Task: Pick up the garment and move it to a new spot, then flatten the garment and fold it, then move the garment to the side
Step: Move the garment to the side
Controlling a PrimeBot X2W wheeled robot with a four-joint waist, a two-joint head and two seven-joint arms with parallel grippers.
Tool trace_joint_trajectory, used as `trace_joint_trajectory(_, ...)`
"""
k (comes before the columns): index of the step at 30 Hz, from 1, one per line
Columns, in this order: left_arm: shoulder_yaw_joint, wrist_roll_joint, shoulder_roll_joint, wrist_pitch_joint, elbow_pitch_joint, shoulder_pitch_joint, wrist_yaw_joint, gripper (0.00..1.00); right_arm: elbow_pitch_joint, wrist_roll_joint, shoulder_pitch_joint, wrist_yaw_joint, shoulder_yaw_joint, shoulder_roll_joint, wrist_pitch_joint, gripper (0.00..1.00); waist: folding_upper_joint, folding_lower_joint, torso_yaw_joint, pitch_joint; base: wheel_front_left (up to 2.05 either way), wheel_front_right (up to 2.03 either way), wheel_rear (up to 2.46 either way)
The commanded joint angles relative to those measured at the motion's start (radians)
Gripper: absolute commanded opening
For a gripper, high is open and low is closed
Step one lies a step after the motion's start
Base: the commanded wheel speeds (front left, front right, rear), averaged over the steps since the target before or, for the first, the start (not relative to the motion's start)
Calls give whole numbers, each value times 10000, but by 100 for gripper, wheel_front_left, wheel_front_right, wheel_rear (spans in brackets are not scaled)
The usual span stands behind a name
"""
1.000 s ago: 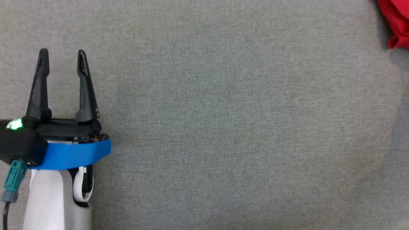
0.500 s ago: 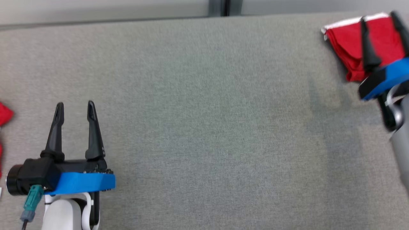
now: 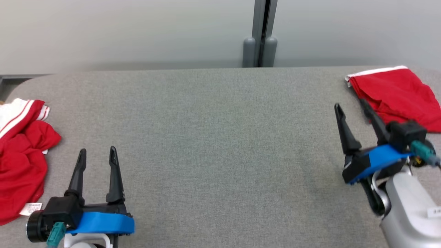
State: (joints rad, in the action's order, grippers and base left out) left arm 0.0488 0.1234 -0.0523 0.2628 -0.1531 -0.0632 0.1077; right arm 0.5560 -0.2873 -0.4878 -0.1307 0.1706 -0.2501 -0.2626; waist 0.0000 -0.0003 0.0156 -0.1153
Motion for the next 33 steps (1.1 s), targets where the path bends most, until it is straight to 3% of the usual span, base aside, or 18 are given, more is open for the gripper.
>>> trace_joint_trajectory(1,-37,57,1,29,-67,65,-22,100,-122,-21,288,-2,-59,46,-26,100,0,3,55,160,0,0,0)
trace_joint_trajectory(10,-227,157,14,29,-323,350,-149,100,-1689,211,2638,-2,-998,540,-28,100,0,3,126,505,0,0,0)
trace_joint_trajectory(18,-376,255,15,29,-497,532,-241,100,-3231,941,4339,-3,-1880,1408,114,100,0,3,173,724,0,0,0)
trace_joint_trajectory(25,-403,249,16,29,-603,560,-289,100,-4161,1342,4996,-3,-1939,1835,485,100,0,3,159,806,0,0,0)
trace_joint_trajectory(33,-404,217,16,29,-731,460,-326,100,-4413,1428,5111,-3,-1946,1970,663,100,0,3,172,858,0,0,0)
